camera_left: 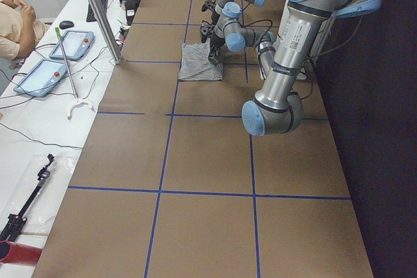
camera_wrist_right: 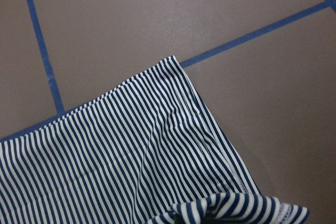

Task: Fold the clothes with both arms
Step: 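Lift the near edge with both grippers and fold it toward the far edge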

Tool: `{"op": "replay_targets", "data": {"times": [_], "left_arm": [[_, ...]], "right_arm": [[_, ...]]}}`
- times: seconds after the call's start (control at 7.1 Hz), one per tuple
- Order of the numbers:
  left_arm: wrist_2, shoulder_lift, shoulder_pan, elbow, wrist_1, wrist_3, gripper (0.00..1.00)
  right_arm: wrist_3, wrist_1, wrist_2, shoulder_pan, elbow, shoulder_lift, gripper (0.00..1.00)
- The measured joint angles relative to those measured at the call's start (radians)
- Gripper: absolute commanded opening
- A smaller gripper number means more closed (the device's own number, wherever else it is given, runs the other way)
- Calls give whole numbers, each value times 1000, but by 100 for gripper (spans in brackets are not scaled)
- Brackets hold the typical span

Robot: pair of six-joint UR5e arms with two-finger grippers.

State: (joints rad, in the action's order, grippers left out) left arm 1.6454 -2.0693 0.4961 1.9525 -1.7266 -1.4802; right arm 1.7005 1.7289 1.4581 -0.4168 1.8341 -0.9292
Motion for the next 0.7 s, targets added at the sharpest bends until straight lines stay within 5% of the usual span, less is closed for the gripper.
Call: {"op": "replay_targets", "data": {"times": [0.7], "left_arm": [[-1, -63, 61, -257, -155, 47, 0]], "right_arm": [[-43, -222, -3, -65, -320, 96, 0]]}}
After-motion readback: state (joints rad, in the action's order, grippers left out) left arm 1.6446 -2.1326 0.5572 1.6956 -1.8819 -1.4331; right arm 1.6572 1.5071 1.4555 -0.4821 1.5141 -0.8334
